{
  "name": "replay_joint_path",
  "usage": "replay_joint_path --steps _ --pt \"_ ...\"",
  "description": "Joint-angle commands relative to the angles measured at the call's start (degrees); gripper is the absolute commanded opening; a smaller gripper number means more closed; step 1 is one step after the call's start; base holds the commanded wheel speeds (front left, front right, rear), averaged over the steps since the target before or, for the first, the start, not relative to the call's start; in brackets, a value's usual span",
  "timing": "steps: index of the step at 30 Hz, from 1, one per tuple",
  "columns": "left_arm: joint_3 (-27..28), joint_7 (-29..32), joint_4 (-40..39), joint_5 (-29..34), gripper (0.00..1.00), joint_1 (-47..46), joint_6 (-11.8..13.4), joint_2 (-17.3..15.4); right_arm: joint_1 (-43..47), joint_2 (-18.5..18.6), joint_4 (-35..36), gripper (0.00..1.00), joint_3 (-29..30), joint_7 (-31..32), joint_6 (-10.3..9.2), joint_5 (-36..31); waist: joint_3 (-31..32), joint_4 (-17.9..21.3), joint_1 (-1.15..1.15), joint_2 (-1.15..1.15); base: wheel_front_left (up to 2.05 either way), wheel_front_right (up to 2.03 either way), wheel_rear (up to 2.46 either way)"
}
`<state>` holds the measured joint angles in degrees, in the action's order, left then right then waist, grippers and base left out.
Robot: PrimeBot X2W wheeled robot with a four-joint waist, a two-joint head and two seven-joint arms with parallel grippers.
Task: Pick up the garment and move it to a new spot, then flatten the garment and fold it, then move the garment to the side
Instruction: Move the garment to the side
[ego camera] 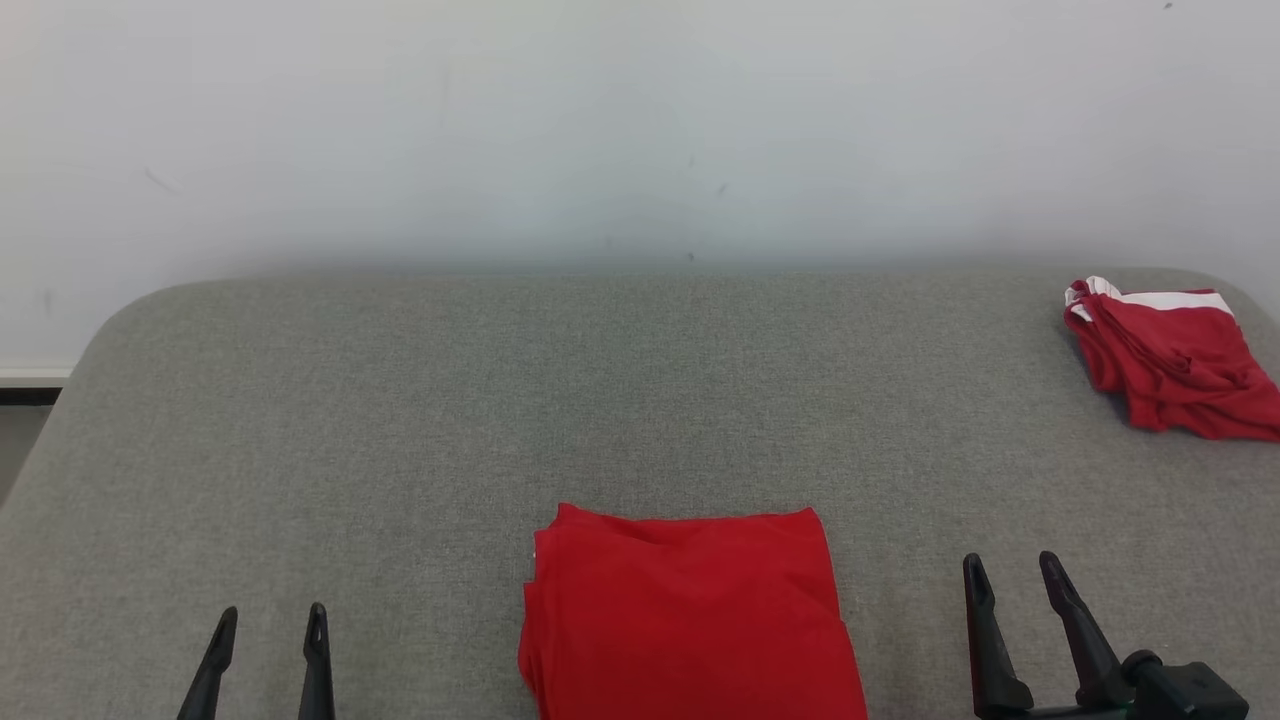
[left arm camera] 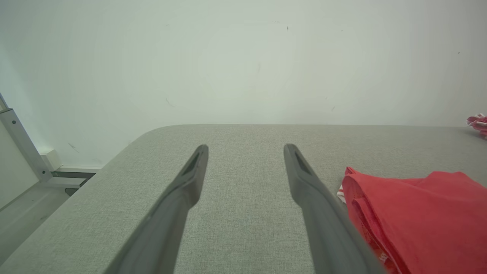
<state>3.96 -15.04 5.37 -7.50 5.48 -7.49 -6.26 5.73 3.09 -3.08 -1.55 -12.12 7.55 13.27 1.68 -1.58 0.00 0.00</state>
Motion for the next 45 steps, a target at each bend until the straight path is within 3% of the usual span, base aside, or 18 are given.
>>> replay_joint_path --steps 1,13,18,27,45 --pt "-0.06 -0.17 0.10 -0.30 1.00 0.16 0.19 -0.03 0.46 -0.07 0.20 1.00 0.11 -0.18 -0.16 -0.35 -0.05 -0.13 0.00 0.00 0.00 0.00 0.00" --pt "-0.58 -0.17 0.55 -0.57 1.00 -0.70 0.28 0.26 -5.31 0.23 -1.78 1.00 -1.33 3.41 -0.16 -0.38 -0.39 -1.37 0.00 0.00 0.00 0.00 0.00" --pt "-1.69 -0.17 1.01 -0.59 1.00 -1.72 0.24 0.47 -10.56 0.16 -5.98 1.00 -1.05 9.67 -0.16 -1.54 -1.02 -2.99 0.00 0.00 0.00 0.00 0.00" --pt "-3.73 -0.17 1.59 -1.01 1.00 -3.87 0.15 0.80 -14.73 0.18 -15.03 1.00 -0.51 15.64 -0.16 -2.41 -3.44 -7.03 0.00 0.00 0.00 0.00 0.00" --pt "-3.67 -0.17 2.14 -1.13 1.00 -5.38 0.08 0.92 -13.40 -0.21 -28.70 1.00 -2.64 20.72 -0.16 -0.56 -4.72 -8.83 0.00 0.00 0.00 0.00 0.00"
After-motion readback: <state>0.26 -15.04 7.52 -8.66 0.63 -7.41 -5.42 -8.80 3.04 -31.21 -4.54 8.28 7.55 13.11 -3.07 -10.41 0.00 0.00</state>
